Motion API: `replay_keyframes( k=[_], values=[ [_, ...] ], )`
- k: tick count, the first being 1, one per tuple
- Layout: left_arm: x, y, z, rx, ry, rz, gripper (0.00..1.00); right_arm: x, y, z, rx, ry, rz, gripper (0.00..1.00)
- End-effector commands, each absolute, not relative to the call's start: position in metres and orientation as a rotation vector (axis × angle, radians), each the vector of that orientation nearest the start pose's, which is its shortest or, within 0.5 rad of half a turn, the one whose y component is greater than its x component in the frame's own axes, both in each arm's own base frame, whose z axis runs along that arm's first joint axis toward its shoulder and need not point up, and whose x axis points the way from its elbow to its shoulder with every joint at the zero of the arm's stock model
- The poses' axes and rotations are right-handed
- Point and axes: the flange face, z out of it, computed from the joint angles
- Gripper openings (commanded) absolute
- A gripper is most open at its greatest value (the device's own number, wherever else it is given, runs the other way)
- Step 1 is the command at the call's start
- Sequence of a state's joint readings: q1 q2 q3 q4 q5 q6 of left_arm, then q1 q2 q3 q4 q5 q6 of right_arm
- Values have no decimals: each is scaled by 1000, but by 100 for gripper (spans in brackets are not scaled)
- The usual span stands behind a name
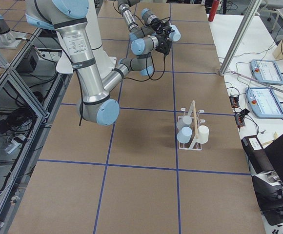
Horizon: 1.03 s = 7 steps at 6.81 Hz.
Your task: Transfer IKEA cup to right arm and place on rack
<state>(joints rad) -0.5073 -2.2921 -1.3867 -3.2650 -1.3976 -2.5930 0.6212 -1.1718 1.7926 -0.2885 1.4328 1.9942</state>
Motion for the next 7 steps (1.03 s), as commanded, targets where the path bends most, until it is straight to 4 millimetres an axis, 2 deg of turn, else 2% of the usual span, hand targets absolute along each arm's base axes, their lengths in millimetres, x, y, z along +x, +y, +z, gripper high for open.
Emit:
replay_keyframes(
  k=[1, 5, 6, 7],
  values=[
    [492, -429, 139, -542, 2354, -964, 0, -358, -437, 200, 294, -1967, 826, 100],
    [502, -418, 129, -569, 2355, -950, 0, -357, -438, 199, 296, -1969, 828, 100],
    [504, -418, 130, -569, 2352, -952, 0, -357, -438, 199, 296, -1969, 828, 96],
    [504, -418, 131, -571, 2349, -952, 0, -356, -438, 199, 276, -1975, 844, 13]
  ],
)
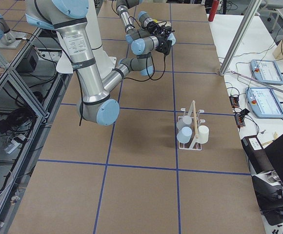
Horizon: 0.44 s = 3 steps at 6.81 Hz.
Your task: Transfer IKEA cup to right arm and place on rack
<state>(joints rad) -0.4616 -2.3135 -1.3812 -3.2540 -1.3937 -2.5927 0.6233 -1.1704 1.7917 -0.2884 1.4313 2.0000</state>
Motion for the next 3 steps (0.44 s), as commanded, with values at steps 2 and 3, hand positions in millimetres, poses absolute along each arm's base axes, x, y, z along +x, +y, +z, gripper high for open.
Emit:
replay_keyframes(
  k=[2, 3],
  values=[
    [503, -419, 131, -561, 2350, -948, 100, -351, -446, 203, 294, -1964, 855, 0],
    [501, -420, 133, -555, 2356, -945, 100, -347, -450, 204, 305, -1962, 862, 0]
  ],
)
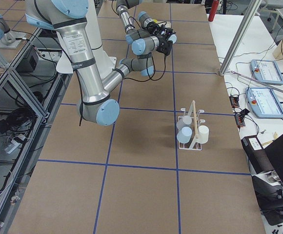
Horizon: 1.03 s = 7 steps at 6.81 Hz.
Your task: Transfer IKEA cup to right arm and place on rack
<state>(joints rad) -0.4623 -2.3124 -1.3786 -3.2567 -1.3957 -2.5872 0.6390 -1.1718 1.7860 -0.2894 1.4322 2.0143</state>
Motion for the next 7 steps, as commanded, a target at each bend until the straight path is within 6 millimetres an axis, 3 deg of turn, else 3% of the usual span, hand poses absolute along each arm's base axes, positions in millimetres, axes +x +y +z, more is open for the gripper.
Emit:
replay_keyframes(
  k=[1, 2, 3, 5, 7],
  values=[
    [500, -420, 135, -517, 2359, -935, 100, -337, -457, 204, 329, -1961, 876, 0],
    [496, -422, 133, -449, 2369, -904, 100, -320, -476, 212, 385, -1931, 906, 0],
    [478, -439, 133, -333, 2382, -882, 100, -299, -500, 222, 471, -1871, 925, 0],
    [427, -478, 180, -101, 2284, -792, 100, -283, -529, 234, 651, -1579, 868, 0],
    [372, -512, 235, 59, 2166, -725, 99, -243, -557, 264, 791, -1264, 809, 0]
  ],
)
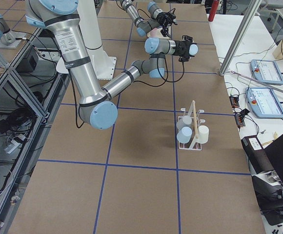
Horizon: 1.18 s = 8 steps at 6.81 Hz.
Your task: Transfer IKEA cup to right arm and place on rack
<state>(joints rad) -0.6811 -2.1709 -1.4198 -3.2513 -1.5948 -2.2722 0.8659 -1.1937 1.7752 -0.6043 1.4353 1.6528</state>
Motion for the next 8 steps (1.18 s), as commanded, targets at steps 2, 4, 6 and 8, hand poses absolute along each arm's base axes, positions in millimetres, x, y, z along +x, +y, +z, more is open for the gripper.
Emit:
replay_keyframes(
  k=[2, 4, 6, 8],
  values=[
    [308, -540, 287, 297, 1999, -673, 99, -184, -575, 325, 913, -931, 661, 0],
    [240, -566, 307, 422, 1864, -596, 99, -150, -595, 363, 959, -691, 535, 0],
    [155, -581, 348, 584, 1656, -445, 99, -150, -613, 413, 958, -572, 443, 0],
    [126, -576, 379, 631, 1571, -389, 99, -157, -624, 451, 967, -585, 434, 0]
  ],
)
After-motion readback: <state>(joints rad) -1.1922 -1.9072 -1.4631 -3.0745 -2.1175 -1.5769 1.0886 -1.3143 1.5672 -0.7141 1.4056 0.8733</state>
